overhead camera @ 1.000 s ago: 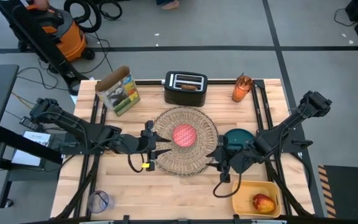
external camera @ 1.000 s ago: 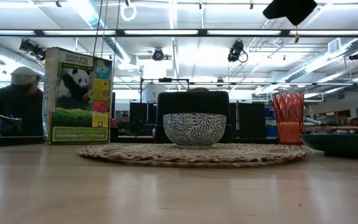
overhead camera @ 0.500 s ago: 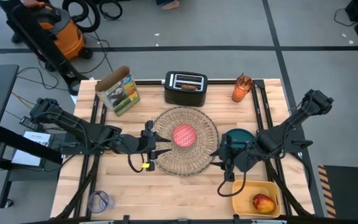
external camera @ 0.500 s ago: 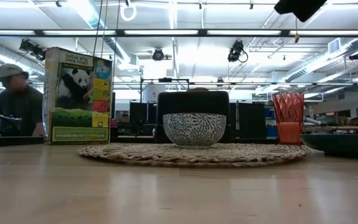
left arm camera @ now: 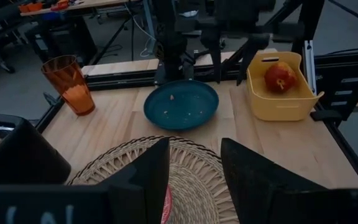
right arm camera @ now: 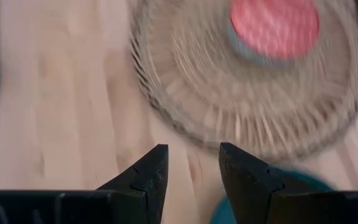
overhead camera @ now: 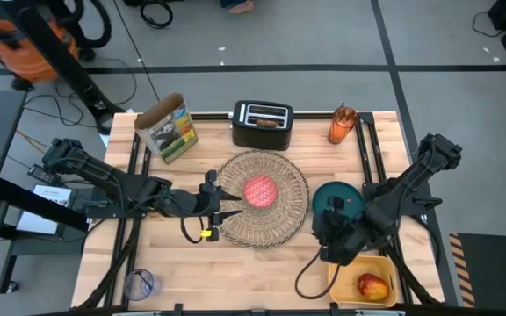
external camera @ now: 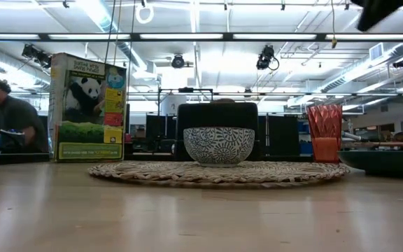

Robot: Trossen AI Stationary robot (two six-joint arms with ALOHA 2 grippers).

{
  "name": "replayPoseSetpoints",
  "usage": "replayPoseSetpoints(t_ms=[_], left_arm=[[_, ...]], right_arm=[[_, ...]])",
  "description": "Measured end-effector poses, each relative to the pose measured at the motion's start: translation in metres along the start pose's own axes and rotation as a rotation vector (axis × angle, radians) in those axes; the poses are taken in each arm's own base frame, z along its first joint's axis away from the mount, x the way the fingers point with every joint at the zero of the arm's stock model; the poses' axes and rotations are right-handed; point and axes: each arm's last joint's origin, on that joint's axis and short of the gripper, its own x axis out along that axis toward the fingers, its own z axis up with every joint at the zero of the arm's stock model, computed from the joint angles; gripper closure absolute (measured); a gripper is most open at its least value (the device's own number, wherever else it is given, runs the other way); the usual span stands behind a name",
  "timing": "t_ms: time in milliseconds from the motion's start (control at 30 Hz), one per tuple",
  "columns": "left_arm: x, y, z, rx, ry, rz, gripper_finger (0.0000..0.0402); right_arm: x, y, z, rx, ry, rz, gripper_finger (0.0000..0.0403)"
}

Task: Arrange a breakfast setting
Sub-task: Put the plate on the place mat

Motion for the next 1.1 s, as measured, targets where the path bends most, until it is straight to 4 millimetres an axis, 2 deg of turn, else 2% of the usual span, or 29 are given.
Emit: replayPoseSetpoints(t_ms=[233,400,567,700,833,933,1100], left_arm=[[0.000,0.000,0.000,0.000,0.000,0.000,0.0248],[0.000,0.000,0.000,-0.002,-0.002,-0.001,0.0248],[0.000,0.000,0.003,-0.016,-0.026,-0.002,0.0248],[0.000,0.000,0.005,0.022,-0.047,-0.002,0.0248],[-0.001,0.000,0.002,0.048,-0.009,-0.001,0.0248],[-0.007,-0.001,0.002,0.054,-0.004,-0.012,0.0248],[-0.023,-0.005,0.008,0.094,-0.039,-0.054,0.0248]], right_arm=[[0.025,0.011,-0.014,0.166,0.247,-0.096,0.0251],[0.035,0.011,-0.021,0.325,0.274,-0.134,0.0251],[0.059,-0.009,-0.032,0.429,0.371,-0.227,0.0251],[0.085,-0.024,-0.027,0.502,0.369,-0.187,0.0251],[0.102,-0.038,-0.023,0.544,0.363,-0.166,0.0251],[0.111,-0.051,-0.028,0.568,0.386,-0.206,0.0252],[0.128,-0.055,-0.035,0.587,0.405,-0.162,0.0255]])
